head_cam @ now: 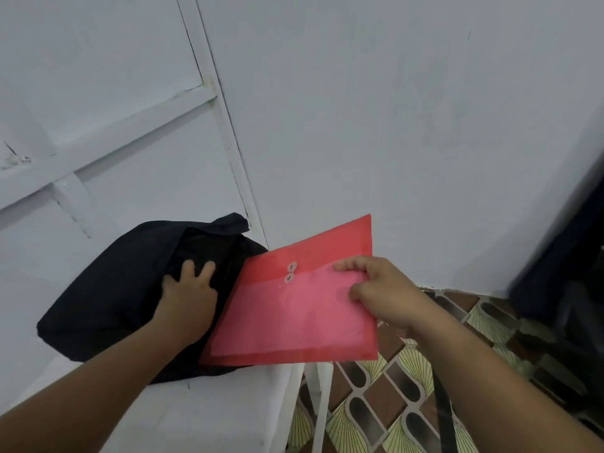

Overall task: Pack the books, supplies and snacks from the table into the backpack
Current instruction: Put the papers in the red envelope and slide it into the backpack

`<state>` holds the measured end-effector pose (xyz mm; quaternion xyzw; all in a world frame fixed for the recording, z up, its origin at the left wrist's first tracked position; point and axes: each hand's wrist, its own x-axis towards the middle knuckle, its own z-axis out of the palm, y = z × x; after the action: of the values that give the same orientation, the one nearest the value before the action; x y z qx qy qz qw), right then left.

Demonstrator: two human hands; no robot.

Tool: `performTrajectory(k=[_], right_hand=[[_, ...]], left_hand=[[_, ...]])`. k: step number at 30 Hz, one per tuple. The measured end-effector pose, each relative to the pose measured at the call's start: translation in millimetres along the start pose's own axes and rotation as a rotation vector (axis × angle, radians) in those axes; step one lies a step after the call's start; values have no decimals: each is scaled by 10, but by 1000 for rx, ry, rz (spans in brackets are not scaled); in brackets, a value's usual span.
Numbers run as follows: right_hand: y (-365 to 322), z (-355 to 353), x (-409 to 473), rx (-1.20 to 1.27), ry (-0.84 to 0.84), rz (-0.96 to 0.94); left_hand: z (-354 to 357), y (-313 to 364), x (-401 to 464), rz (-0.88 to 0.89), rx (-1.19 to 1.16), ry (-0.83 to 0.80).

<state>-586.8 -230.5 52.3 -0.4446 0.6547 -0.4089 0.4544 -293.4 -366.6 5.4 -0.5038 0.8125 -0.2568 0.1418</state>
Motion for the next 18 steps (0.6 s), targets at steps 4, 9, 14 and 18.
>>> performTrajectory(k=[4, 9, 14, 18], right_hand=[[-153, -70, 119, -18, -14, 24], [-278, -53, 307, -131, -40, 45], [-276, -81, 484, -169, -73, 101], [-203, -147, 646, -124, -102, 170]], left_hand=[[37, 148, 183, -76, 57, -59], [201, 238, 382, -25, 174, -46], [212, 279, 529, -25, 158, -107], [155, 171, 550, -26, 125, -135]])
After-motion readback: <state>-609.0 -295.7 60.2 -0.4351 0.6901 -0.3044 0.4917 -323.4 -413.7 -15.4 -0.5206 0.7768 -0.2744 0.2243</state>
